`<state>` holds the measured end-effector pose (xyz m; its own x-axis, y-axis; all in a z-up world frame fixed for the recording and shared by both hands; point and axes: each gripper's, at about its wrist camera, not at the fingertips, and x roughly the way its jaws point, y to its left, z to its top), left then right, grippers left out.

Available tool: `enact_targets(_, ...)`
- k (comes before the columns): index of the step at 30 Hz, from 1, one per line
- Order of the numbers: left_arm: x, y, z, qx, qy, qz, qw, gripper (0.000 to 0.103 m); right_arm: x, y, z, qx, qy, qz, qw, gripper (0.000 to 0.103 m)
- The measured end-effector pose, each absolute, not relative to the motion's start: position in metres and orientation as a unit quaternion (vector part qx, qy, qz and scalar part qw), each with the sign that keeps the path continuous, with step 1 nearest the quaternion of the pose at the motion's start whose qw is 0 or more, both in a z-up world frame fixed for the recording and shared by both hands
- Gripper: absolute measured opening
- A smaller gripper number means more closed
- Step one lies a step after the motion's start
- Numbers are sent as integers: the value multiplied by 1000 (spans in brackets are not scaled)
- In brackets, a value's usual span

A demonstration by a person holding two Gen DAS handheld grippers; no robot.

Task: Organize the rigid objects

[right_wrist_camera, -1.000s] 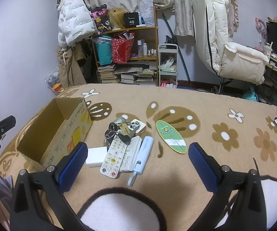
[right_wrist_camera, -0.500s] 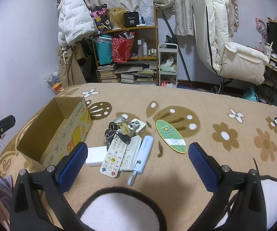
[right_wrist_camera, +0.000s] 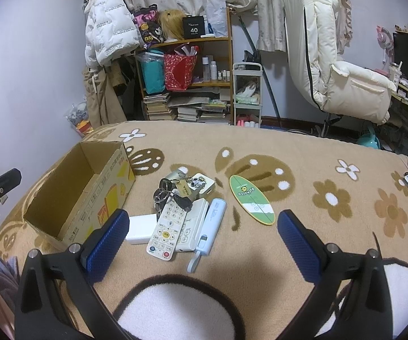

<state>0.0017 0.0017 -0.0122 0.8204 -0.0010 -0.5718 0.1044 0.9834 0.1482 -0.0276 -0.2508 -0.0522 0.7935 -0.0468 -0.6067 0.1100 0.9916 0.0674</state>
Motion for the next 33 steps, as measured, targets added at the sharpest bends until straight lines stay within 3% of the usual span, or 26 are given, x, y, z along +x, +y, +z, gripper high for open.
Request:
enact_targets(18, 46, -15, 2, 118, 326, -56, 936, 103, 16, -243, -50, 60, 323, -18, 944, 103)
enact_targets(33, 126, 30, -23, 105, 393, -16, 913, 103, 85, -249, -82, 82, 375, -22, 923, 103)
